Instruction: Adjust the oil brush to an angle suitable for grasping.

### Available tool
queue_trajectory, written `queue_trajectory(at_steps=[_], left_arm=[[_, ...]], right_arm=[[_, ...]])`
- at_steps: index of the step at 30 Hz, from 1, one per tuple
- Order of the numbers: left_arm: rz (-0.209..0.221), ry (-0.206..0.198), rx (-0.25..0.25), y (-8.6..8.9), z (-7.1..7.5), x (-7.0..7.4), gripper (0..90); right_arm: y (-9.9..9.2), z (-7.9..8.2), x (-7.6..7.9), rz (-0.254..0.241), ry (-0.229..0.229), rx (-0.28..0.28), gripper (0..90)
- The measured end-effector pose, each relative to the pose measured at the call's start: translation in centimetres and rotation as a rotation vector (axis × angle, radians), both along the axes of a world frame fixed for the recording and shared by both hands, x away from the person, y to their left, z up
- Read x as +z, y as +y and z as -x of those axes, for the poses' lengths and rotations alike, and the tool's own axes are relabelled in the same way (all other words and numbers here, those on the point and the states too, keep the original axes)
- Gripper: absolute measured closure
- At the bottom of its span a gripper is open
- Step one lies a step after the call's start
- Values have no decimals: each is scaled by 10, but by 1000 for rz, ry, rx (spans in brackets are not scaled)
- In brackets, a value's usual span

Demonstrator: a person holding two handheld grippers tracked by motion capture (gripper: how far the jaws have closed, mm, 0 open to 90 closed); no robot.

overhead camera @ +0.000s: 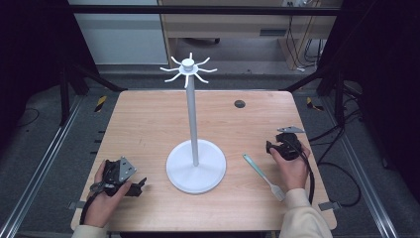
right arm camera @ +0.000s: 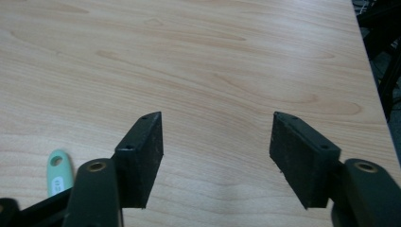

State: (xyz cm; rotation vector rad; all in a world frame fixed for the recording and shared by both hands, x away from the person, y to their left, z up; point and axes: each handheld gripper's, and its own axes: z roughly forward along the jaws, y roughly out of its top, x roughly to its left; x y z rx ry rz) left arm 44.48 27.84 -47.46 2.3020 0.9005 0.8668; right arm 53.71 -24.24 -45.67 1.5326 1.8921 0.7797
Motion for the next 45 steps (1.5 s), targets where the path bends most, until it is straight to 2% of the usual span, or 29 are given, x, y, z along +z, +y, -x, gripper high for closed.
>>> queue_trajectory(at_steps=[3,10,11,13,14,18,25,30,33,35,38,45], left_arm=[[1,-1,0,1,1,0,29],[1,-4,7,1,1,1,29],[-1,-5,6,1,1,0,29],[-3,-3,4,0,1,0,29],[-3,-3,2,-1,1,0,29],[-2,-4,3,0,2,0,29],[-3,-2,2,-1,2,0,31],[-5,-3,4,0,1,0,32],[-4,-3,4,0,1,0,32],[-4,-4,5,0,1,0,32],[-2,-5,5,-1,1,0,32],[-2,-4,6,0,1,1,32]], right_arm=[[7,-1,-1,26,9,20,427],[15,0,-3,22,31,59,523],[18,0,-4,29,38,83,564],[19,1,-5,31,39,93,582],[21,1,-5,29,39,114,632],[25,3,-5,20,44,141,737],[37,5,-9,45,67,215,849],[45,5,-13,62,87,267,900],[48,5,-15,58,98,284,900],[52,4,-19,52,122,312,900],[55,3,-22,52,145,322,900],[57,1,-26,45,161,327,900]])
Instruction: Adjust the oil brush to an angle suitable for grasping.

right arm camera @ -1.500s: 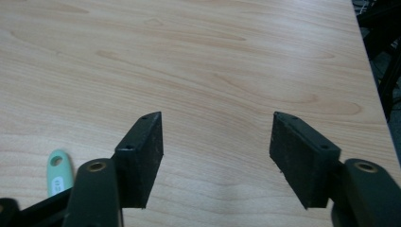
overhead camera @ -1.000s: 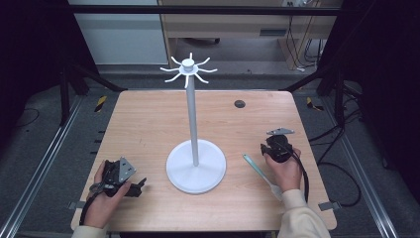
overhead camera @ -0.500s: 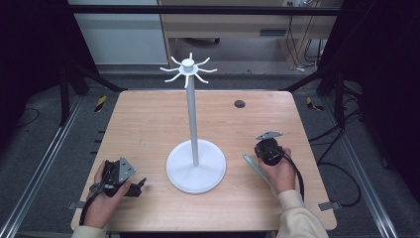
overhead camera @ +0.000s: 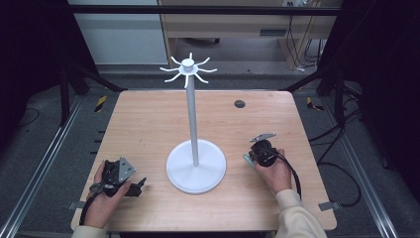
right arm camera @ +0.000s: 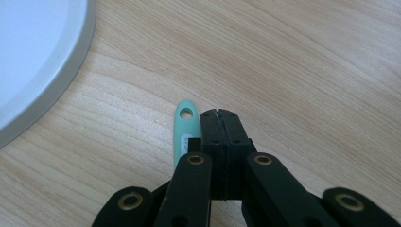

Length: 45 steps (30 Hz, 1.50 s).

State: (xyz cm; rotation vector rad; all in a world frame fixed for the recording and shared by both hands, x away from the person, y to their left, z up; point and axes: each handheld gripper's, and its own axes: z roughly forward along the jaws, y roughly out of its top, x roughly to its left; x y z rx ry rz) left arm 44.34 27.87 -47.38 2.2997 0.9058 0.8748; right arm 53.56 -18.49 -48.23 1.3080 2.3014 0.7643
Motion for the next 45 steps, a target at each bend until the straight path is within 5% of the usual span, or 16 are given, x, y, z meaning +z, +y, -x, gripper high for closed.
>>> queue_trajectory(at_steps=[12,34,45], left_arm=[[1,0,-1,0,0,0,32],[4,-4,4,2,0,1,32],[6,-5,8,3,0,1,32]], right_arm=[[2,-1,-2,-13,28,21,900],[25,28,2,-35,104,206,900],[19,34,14,-22,65,245,900]])
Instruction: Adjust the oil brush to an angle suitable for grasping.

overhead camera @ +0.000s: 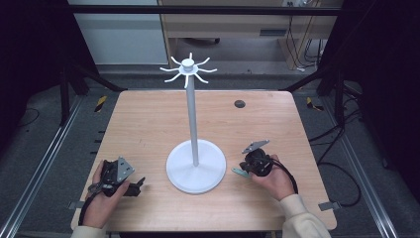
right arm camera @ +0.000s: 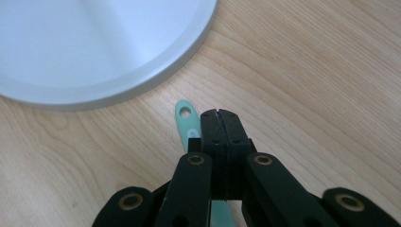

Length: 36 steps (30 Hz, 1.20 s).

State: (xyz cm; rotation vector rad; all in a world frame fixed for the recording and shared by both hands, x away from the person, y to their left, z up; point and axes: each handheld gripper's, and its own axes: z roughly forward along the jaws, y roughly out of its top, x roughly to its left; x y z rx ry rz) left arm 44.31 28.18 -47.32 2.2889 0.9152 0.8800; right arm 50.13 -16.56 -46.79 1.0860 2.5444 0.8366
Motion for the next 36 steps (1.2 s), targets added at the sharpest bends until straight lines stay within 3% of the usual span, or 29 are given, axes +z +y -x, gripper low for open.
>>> queue_trajectory(at_steps=[12,13,18,24,31,36], left_arm=[[-6,2,-1,-1,0,0,31],[-6,2,-1,-1,0,0,31],[-5,1,-2,-1,0,0,31],[-7,0,1,-1,0,0,32],[-7,4,-1,-1,0,-1,32],[-9,5,-3,-1,0,-1,32]], right_arm=[[-24,15,20,91,-1,48,881],[-29,18,22,120,6,55,870],[-38,20,25,177,35,76,828],[-42,19,25,207,85,114,764],[-40,16,20,253,137,151,772],[-38,14,15,280,150,176,772]])
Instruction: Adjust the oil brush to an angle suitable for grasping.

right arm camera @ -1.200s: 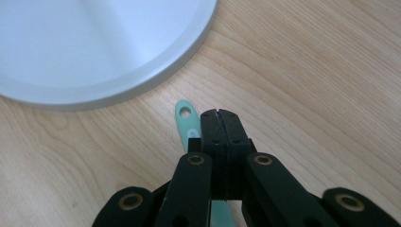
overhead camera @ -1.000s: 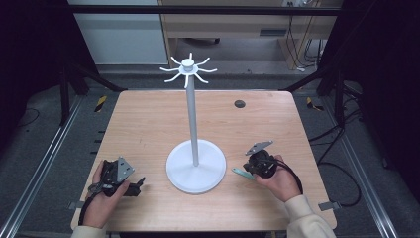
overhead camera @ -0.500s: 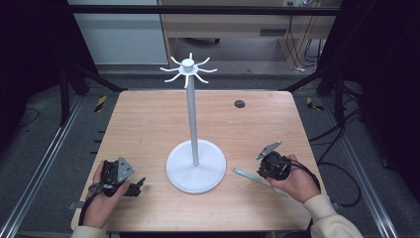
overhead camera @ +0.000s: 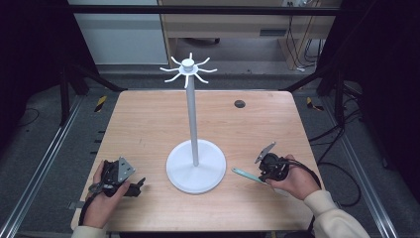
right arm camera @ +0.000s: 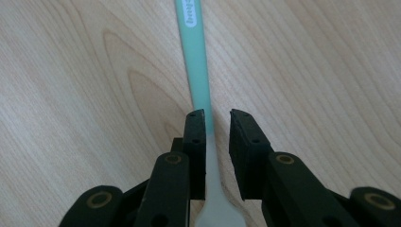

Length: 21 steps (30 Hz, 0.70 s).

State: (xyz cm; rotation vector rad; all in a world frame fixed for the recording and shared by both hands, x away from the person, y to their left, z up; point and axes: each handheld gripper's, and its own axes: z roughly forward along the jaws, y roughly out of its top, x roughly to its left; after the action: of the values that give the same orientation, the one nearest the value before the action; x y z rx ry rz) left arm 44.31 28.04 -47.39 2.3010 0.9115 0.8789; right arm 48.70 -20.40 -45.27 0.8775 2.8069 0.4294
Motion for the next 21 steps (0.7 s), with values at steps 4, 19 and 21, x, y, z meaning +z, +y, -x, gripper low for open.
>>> queue_trajectory(at_steps=[4,19,21], left_arm=[[0,0,0,0,0,0,32],[1,-3,-1,0,0,0,31],[1,-1,-1,0,0,0,32]], right_arm=[[2,0,-3,27,19,22,770],[4,-6,-11,47,65,31,776],[3,-7,-12,47,69,38,777]])
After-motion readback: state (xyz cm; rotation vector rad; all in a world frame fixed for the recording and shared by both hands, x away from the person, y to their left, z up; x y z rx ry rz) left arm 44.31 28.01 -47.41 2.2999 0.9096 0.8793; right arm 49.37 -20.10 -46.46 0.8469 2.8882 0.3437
